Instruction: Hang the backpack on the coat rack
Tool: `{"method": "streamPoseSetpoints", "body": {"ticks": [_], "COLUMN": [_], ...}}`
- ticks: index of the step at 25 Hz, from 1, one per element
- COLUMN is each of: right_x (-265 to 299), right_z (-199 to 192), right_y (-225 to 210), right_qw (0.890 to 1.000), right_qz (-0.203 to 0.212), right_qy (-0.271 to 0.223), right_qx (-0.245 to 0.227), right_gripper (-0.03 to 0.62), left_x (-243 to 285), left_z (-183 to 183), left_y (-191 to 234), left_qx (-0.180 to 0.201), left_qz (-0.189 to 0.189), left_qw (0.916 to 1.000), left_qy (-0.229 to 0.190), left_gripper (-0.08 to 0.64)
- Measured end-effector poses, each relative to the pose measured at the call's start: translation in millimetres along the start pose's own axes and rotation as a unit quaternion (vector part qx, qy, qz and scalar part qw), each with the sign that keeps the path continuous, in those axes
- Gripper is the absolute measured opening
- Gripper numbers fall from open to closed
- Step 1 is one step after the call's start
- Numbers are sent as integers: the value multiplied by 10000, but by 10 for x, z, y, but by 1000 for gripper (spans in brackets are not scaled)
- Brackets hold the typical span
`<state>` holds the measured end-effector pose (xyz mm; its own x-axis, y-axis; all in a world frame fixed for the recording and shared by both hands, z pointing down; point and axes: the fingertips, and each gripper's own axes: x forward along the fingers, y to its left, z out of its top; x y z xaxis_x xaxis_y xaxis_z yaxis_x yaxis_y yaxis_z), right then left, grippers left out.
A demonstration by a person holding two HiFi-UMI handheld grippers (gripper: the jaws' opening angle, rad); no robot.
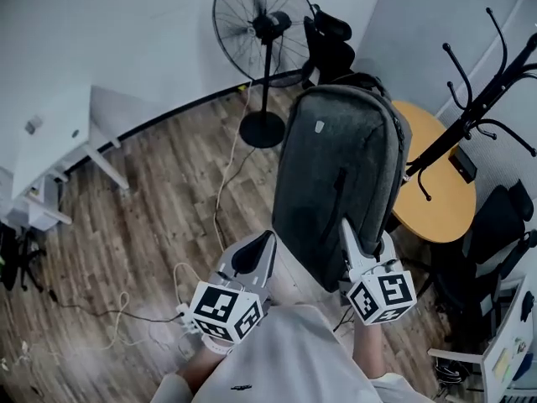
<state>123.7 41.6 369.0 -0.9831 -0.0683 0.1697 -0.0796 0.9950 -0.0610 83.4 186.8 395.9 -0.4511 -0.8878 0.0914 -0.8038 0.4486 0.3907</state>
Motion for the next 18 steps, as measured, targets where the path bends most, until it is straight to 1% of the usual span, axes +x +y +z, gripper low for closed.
{"method": "streamPoseSetpoints", "body": {"ticks": [3, 7, 11, 14, 18], "right_x": [65, 106, 163, 278, 483], "right_z": [25, -19, -52, -73, -69], "right_y": [127, 134, 127, 112, 38], "right_qw": [9999, 9997, 9993, 9992, 9994], "right_qz": [-130, -227, -315, -328, -262], "right_qy": [-75, 58, 178, 212, 238], "right_qx": [2, 29, -58, -109, -35], "right_gripper": [104, 104, 104, 104, 104], "left_x": [8, 100, 143, 179, 313], "left_z": [56, 66, 28, 0, -4], "left_y": [152, 239, 268, 389, 584], "left_qx": [115, -16, -84, -134, -314], "left_qz": [-184, -292, -381, -318, -128], "left_qw": [9998, 9995, 9991, 9992, 9991], "left_qy": [43, 74, 165, 215, 273], "left_gripper": [17, 17, 17, 17, 17]}}
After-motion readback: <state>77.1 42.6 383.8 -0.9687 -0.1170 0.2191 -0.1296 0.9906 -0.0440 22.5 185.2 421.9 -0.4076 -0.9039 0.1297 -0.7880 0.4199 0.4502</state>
